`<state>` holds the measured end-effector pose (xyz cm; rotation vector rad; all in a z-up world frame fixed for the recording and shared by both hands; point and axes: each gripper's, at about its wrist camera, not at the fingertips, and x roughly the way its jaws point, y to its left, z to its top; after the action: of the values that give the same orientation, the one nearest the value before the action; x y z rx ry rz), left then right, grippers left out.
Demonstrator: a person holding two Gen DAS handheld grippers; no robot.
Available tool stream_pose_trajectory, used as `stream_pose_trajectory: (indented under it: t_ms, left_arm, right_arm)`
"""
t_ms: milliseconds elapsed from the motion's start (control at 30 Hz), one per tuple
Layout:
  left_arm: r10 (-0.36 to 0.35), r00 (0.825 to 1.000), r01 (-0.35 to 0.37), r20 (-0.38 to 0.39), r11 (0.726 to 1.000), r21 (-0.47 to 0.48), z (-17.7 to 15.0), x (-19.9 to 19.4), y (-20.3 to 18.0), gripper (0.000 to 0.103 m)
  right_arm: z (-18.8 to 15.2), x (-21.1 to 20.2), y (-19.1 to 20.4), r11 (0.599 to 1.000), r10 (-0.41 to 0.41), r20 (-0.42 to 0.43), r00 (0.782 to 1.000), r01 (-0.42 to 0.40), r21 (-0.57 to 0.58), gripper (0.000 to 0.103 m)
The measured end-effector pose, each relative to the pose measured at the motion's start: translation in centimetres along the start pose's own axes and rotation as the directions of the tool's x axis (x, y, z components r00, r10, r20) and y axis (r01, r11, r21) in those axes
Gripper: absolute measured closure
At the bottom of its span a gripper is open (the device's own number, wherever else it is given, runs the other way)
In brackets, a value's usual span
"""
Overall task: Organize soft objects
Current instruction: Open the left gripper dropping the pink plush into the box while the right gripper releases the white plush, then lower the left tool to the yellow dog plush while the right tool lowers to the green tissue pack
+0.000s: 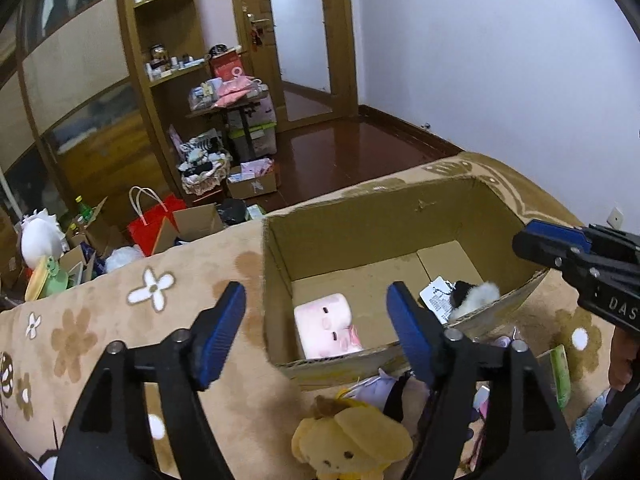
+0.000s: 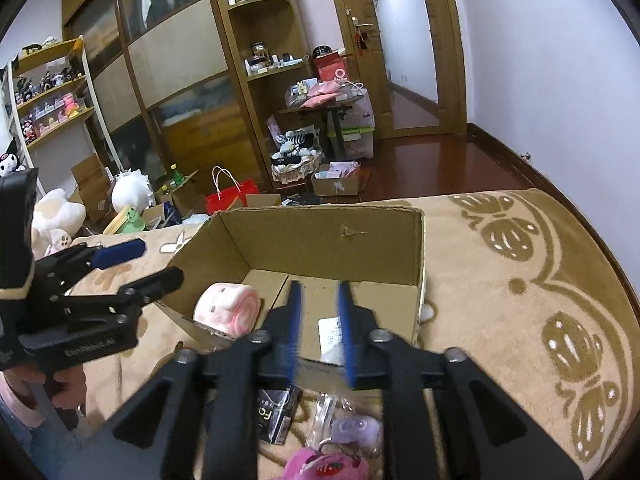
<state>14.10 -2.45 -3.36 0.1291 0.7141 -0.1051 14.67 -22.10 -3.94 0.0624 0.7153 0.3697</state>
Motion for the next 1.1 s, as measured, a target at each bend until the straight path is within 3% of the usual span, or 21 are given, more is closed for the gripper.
stream_pose_trajectory:
  t_ms: [167, 333, 400, 800, 1100]
  left_arm:
    - [0.001, 1.0, -0.001, 0.007, 1.0, -0.022, -0.1, -2.2, 0.6, 0.016]
    - [0.023, 1.0, -0.023, 0.017, 1.0, -0.012, -0.7, -4.3, 0.3, 0.012]
    - [0.033, 0.999, -0.033, 0.022, 0.999, -0.006, -1.3, -5.1, 0.1, 0.01]
    - [0.018, 1.0, -0.019, -0.024, 0.999, -0.05, -3.3, -7.7, 0.0, 0.005]
    - [0.003, 0.998, -0.007, -0.058, 0.998, -0.062, -4.3, -7.8, -0.4, 0.005]
  right_arm:
    - [-0.1, -1.7, 0.0, 1.0, -0.011, 0.02, 1.0, 0.011, 0.022, 0.047]
    - [-0.2, -3.8, 0.0, 0.999, -0.026, 0.033, 0.999, 0.024, 0.042, 0.009]
    - [-0.2, -4.5, -0.1, 0.998, -0.025, 0.036, 0.999, 0.023, 0.058, 0.002]
    - [-1.7, -7.0, 0.3, 0.992, -0.089, -0.05, 0.995, 0.093, 0.084, 0.0]
    - [-3.3, -7.7, -0.4, 0.983, -0.09, -0.099, 0.991, 0.104, 0.152, 0.0]
